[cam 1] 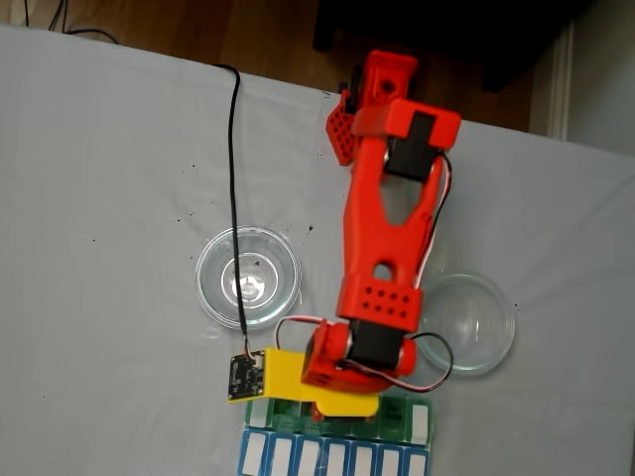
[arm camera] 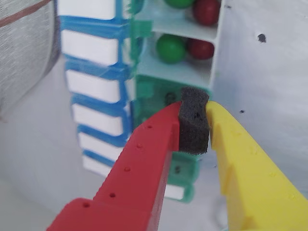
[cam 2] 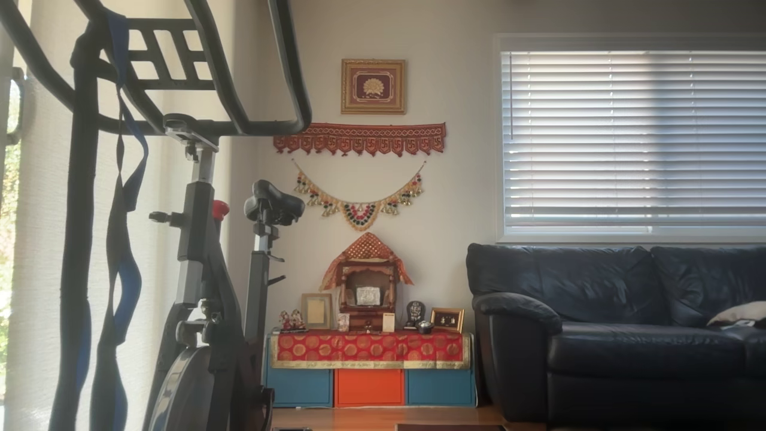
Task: Sort medicines into box.
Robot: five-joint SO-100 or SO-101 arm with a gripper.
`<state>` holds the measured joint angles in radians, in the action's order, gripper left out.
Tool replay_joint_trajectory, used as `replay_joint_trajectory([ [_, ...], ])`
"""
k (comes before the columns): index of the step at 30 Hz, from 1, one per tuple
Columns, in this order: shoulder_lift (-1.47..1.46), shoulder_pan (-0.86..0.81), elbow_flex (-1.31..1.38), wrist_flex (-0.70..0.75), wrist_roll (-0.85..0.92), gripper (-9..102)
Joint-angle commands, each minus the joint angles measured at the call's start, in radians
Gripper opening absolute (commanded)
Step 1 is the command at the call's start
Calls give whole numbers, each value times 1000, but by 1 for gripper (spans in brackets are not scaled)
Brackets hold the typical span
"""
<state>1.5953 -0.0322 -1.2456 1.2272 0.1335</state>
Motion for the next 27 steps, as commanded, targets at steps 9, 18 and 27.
replay_joint_trajectory([
  [9,287,-8,-189,-374,-121,1],
  [18,202,-2,-236,-492,-18,1],
  [27,75,3,-184,-419,132,1],
])
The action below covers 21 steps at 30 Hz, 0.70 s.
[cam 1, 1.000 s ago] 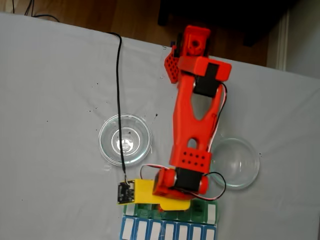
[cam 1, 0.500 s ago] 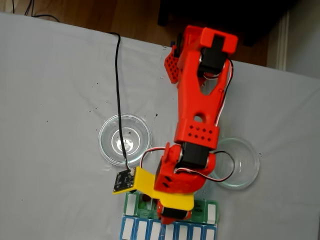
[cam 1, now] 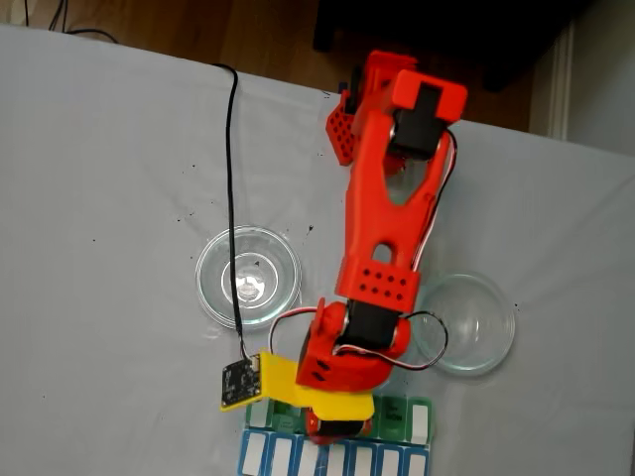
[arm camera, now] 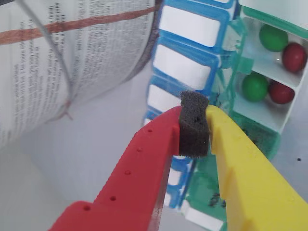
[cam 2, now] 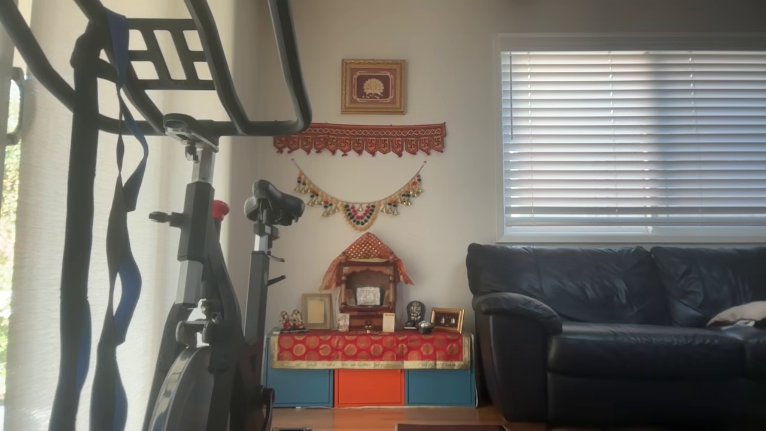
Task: Sort medicines into box.
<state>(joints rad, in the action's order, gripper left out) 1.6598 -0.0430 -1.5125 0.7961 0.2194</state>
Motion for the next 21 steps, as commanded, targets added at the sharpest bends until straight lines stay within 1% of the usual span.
replay_joint_trajectory([
  [1,-5,15,92,23,61,1],
  [7,-54,28,126,107,110,1],
  [15,-127,31,232,275,133,1],
  [21,-152,38,218,275,132,1],
])
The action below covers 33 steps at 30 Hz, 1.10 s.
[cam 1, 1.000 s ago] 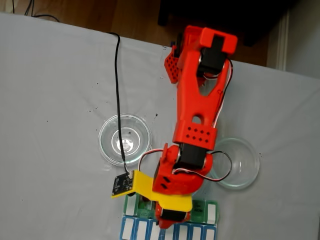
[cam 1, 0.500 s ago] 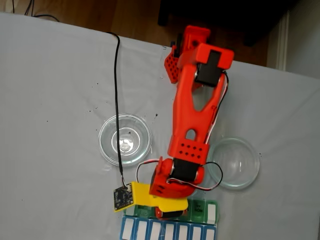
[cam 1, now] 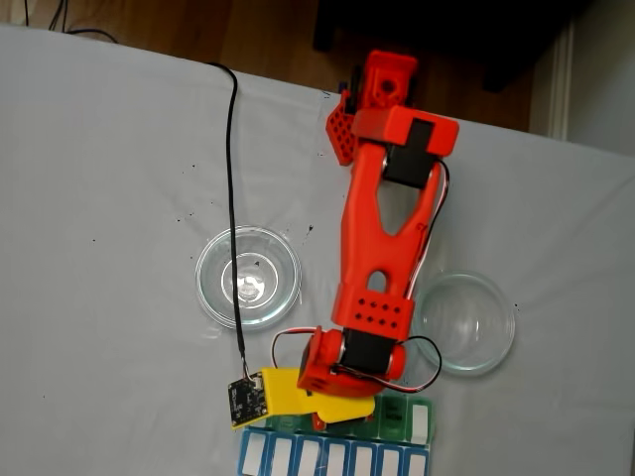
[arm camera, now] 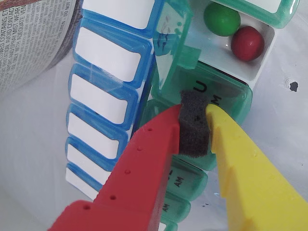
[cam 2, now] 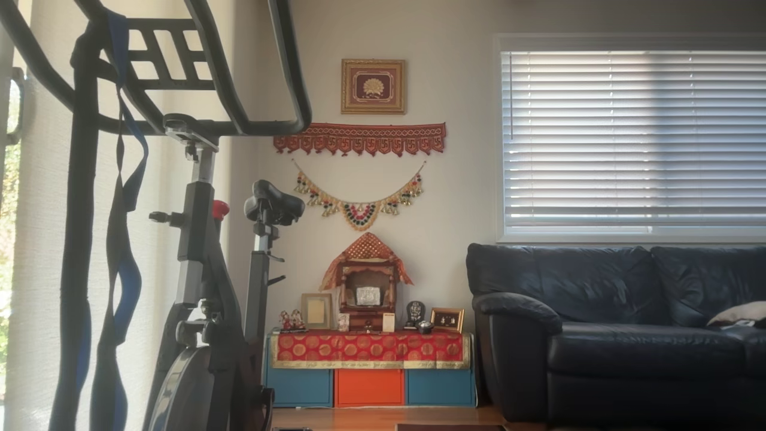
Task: Sort medicines into box.
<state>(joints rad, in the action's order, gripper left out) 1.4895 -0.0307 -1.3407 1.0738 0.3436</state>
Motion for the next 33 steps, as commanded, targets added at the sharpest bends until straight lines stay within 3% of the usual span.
replay_joint_trajectory([
  [1,17,26,41,-5,8,1],
  [20,-66,-3,121,91,6,1],
  [33,330,-48,-118,-170,-152,1],
])
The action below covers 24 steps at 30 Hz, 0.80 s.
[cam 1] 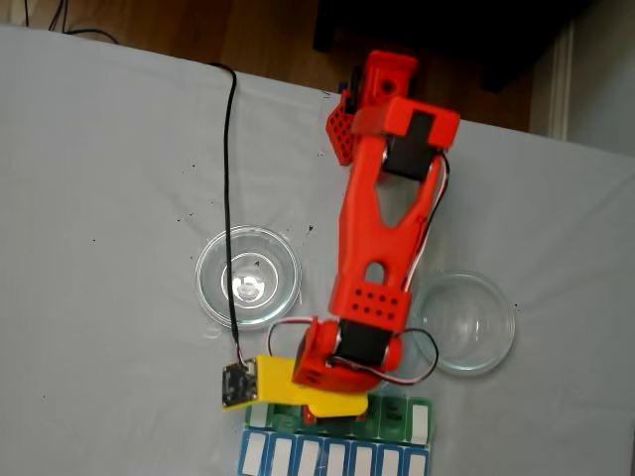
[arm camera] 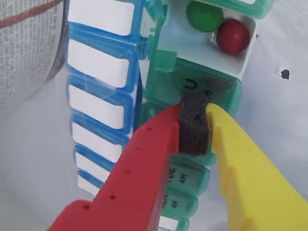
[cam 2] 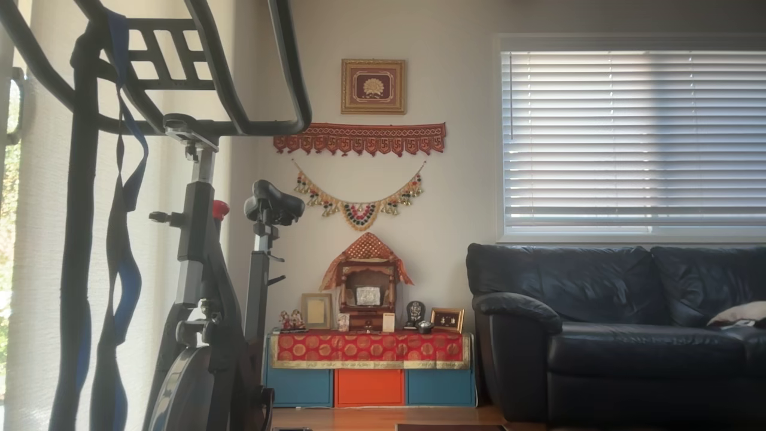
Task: Sort medicines into box.
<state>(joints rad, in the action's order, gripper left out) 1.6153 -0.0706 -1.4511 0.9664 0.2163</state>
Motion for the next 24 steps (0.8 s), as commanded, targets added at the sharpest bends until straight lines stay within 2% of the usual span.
replay_joint_trajectory([
  [1,230,-8,-25,-80,-43,1],
  [9,288,-37,-63,-204,-127,1],
  [16,201,-43,-58,-305,-34,1],
  [24,140,-25,-74,-305,77,1],
])
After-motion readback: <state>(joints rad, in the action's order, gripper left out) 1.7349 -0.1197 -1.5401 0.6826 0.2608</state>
